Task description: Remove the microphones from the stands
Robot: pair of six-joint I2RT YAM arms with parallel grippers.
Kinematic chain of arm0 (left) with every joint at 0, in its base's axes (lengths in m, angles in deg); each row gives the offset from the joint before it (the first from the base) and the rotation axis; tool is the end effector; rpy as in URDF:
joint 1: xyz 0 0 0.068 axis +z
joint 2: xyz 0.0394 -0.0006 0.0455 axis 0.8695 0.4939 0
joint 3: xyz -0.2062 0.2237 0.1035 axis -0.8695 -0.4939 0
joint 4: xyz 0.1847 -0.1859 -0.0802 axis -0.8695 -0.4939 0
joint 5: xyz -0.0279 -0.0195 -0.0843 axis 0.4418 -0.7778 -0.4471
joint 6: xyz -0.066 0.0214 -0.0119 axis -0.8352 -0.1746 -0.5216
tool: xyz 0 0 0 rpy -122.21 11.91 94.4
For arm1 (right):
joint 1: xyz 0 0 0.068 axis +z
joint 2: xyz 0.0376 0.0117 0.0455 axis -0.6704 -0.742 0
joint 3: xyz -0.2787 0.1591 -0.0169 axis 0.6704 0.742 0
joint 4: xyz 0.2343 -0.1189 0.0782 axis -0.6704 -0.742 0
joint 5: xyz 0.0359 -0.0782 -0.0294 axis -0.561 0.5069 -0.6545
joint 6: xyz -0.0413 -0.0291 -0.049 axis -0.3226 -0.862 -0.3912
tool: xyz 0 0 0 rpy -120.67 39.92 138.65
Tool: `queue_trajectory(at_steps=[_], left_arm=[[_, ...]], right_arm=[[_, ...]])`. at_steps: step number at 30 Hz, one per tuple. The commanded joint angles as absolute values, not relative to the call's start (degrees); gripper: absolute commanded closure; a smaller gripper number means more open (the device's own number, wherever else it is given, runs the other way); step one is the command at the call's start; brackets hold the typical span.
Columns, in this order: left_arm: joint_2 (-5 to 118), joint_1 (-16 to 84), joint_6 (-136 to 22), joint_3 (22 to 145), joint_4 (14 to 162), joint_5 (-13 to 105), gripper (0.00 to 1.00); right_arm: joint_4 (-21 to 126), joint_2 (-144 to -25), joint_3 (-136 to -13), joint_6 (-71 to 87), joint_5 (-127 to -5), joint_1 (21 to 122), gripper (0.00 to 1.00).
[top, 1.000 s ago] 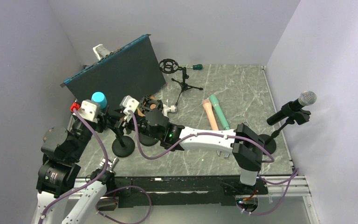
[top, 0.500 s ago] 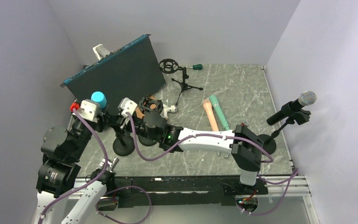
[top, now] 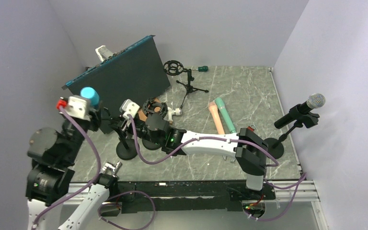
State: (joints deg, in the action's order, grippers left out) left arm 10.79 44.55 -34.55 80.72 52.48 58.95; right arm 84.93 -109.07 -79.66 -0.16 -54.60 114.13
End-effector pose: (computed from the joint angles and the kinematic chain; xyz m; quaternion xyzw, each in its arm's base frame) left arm 0.0408 -0.0068 0.4941 0.1267 0.6581 -0.0041 0.7422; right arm 0.1572 0.4708 0.3736 -0.3755 0.5509 0.4112 0.6217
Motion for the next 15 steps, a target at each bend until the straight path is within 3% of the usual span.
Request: queue_trajectory(at_steps=[1, 8, 9, 10, 11, 15], left_arm=[[13.50, 44.41, -35.06, 94.41, 48.95, 72.44, 1.00], [14.02, 44.14, -44.86, 106.69, 46.62, 68.24, 1.00], [14.19, 44.14, -47.44, 106.91, 47.10, 65.85, 1.00], [14.38, 44.14, -48.53, 106.88, 47.53, 63.48, 1.00], [14.56, 44.14, -49.44, 106.72, 47.86, 62.11, 1.00], [14.57, 44.15, -51.95, 105.82, 47.08, 61.76, 1.00]], right_arm=[[86.01, -109.51, -81.94, -0.18, -53.59, 114.00, 1.00], [86.50, -107.94, -80.19, -0.17, -53.15, 114.05, 1.00], [86.36, -107.35, -79.98, 0.23, -53.18, 114.05, 0.94], [85.92, -107.06, -80.20, 0.38, -53.34, 114.00, 0.79], [84.90, -106.91, -80.66, 0.41, -53.48, 114.00, 0.73], [81.21, -106.45, -83.24, 1.80, -53.35, 113.93, 0.69]])
